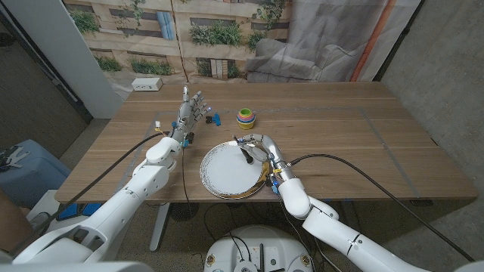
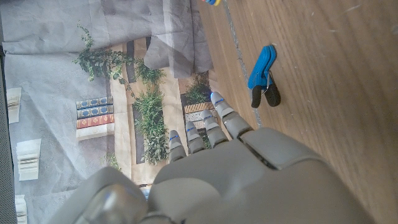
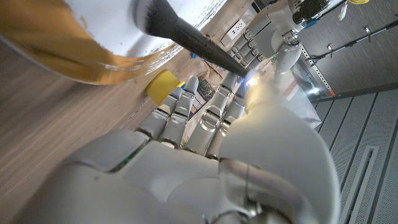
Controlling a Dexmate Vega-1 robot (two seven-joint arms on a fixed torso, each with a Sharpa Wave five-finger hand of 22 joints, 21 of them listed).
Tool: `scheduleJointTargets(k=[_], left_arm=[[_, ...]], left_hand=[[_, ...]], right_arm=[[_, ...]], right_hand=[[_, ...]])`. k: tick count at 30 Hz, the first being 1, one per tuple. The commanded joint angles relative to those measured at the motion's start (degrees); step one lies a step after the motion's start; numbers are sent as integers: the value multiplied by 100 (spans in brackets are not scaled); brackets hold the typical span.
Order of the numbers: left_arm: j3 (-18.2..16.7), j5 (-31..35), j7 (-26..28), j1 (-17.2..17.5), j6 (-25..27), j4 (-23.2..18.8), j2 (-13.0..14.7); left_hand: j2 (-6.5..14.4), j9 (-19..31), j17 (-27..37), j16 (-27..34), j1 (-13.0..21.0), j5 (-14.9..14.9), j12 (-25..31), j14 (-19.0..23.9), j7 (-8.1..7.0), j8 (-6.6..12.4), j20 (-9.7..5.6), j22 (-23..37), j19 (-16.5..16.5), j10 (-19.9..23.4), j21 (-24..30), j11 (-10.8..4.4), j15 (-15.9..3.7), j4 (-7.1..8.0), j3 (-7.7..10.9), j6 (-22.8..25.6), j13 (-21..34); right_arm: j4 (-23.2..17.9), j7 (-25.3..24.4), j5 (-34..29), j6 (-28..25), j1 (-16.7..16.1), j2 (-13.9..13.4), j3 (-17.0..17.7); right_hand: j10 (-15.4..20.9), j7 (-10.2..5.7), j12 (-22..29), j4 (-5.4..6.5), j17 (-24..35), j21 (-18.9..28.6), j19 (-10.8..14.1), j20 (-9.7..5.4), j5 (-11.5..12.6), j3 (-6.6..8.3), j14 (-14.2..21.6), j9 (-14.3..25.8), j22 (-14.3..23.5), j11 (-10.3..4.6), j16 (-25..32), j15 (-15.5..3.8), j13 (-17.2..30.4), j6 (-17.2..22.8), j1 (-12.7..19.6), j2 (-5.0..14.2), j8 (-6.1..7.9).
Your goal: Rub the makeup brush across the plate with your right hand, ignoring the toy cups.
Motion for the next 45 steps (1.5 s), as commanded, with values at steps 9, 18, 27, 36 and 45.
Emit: scheduleJointTargets(k=[9,18,27,36,45], left_arm=[[-1,0,1,2,0,-4,1],[-1,-1,0,2,1,-4,1],[-1,0,1,0,0,-4,0],[-1,0,1,1,1,-5,0],[-1,-1,2,2,1,-6,1]], left_hand=[[82,14,10,21,-6,22,41,46,-48,44,6,26,51,5,39,-67,-77,38,-4,-7,16],[82,13,10,23,-7,22,41,50,-48,43,1,26,47,3,37,-58,-77,38,-4,-8,16],[83,13,10,21,-7,22,42,45,-48,43,-6,27,48,7,38,-65,-75,38,-4,-10,16],[82,13,10,22,-7,22,43,48,-48,44,-10,26,47,7,37,-62,-76,38,-4,-8,16],[82,14,10,23,-7,22,42,48,-48,44,-3,26,47,5,37,-57,-73,38,-4,-5,16]], right_arm=[[422,96,48,254,290,142,-51],[593,69,30,387,414,225,-56],[557,-5,64,399,396,242,13],[506,15,120,346,323,178,60],[371,-32,166,262,173,156,83]], right_hand=[[30,-46,3,24,9,30,18,-401,34,-16,-31,27,11,22,27,-986,19,122,65,11,-9],[33,-46,4,25,9,29,16,-402,35,-16,-29,28,11,22,27,-985,19,126,67,14,-16],[34,-46,4,25,10,29,16,-399,36,-16,-30,28,11,23,27,-985,20,129,69,14,-23],[36,-45,4,27,10,29,16,-398,36,-19,-29,29,11,25,27,-984,20,136,66,14,-28],[32,-46,2,26,11,30,19,-396,36,-20,-29,29,11,26,26,-986,20,137,69,12,-36]])
